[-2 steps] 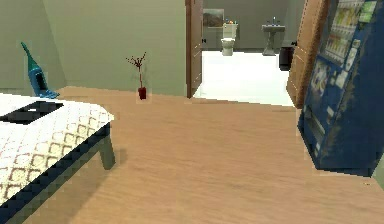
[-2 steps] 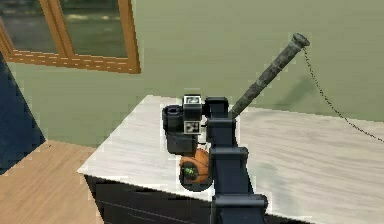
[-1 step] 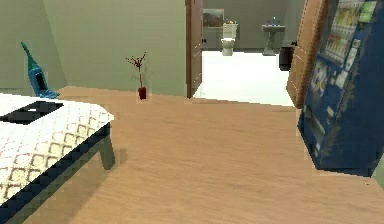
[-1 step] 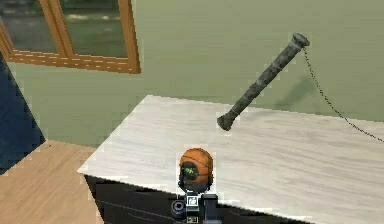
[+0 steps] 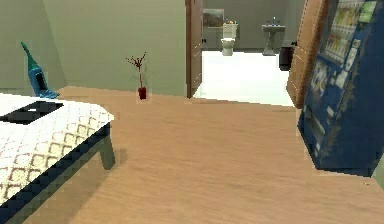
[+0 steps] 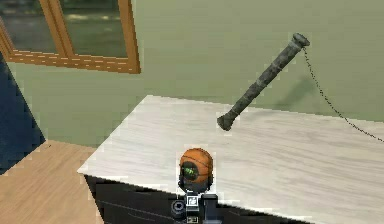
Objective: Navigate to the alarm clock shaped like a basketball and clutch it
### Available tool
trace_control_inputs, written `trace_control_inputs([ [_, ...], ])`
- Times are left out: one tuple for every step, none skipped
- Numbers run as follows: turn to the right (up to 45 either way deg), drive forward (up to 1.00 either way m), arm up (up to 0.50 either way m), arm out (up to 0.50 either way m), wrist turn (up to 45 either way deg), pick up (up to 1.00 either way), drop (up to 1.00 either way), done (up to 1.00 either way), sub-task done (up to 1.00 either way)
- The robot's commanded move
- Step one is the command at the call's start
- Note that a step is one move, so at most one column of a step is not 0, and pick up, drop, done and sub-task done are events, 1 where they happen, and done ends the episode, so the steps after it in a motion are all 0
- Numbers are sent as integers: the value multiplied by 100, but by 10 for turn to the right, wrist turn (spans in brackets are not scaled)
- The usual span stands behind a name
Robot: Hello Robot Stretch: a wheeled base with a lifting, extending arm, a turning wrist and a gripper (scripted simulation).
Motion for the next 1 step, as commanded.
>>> trace_control_inputs([
  [0,0,10,0,0,0,0,0,0],
])
